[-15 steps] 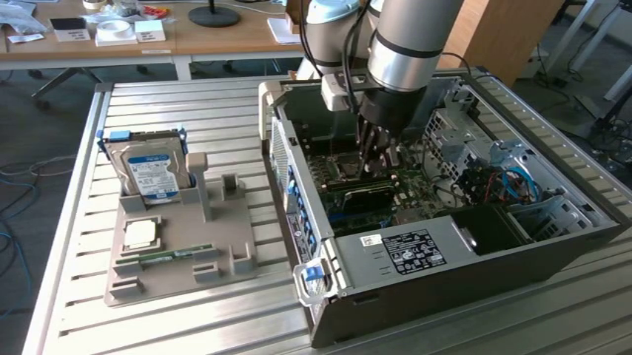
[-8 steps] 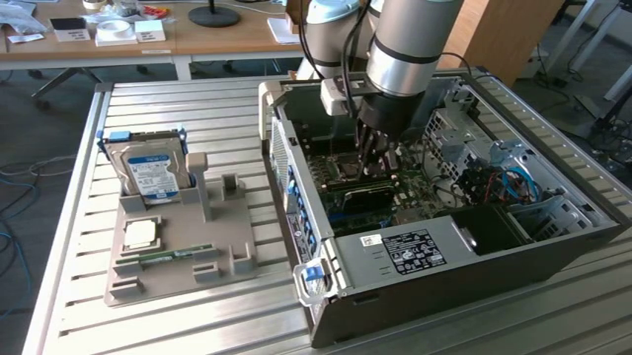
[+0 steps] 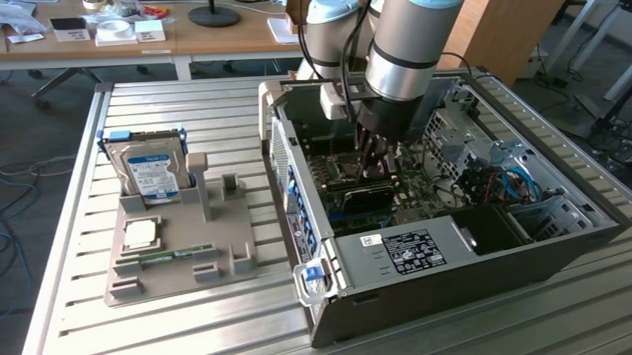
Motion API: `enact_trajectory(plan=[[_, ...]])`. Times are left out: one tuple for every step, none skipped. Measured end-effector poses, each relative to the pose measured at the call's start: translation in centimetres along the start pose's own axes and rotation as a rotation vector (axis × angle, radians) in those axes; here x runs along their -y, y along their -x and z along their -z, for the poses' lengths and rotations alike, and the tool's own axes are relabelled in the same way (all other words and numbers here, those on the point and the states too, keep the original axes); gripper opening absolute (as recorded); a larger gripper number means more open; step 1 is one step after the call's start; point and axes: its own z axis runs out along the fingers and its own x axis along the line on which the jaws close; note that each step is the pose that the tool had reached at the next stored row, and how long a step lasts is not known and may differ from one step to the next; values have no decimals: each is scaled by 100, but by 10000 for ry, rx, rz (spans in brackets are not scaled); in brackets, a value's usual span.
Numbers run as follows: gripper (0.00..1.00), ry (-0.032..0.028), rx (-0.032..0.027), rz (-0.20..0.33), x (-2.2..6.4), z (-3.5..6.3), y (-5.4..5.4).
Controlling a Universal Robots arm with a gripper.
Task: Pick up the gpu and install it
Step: 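Press down on the gpu until it lock into place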
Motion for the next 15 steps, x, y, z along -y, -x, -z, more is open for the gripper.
enact_trajectory(plan=[[11,0,-1,0,0,0,0],[11,-1,1,0,0,-9,0],[11,-1,3,0,0,-24,0],[11,-1,1,0,0,-28,-1],[11,-1,0,0,0,-28,-1],[11,-1,-1,0,0,-27,-1],[11,-1,0,0,0,-28,-1],[11,-1,0,0,0,-28,-1],[11,-1,0,-3,-1,-29,6],[11,-2,1,-3,-2,-30,16],[11,-2,1,-1,-1,-31,19],[11,-1,2,0,-1,-36,20],[11,-2,3,1,-1,-48,19],[11,-1,1,0,0,-64,19],[11,0,0,0,0,-79,18]])
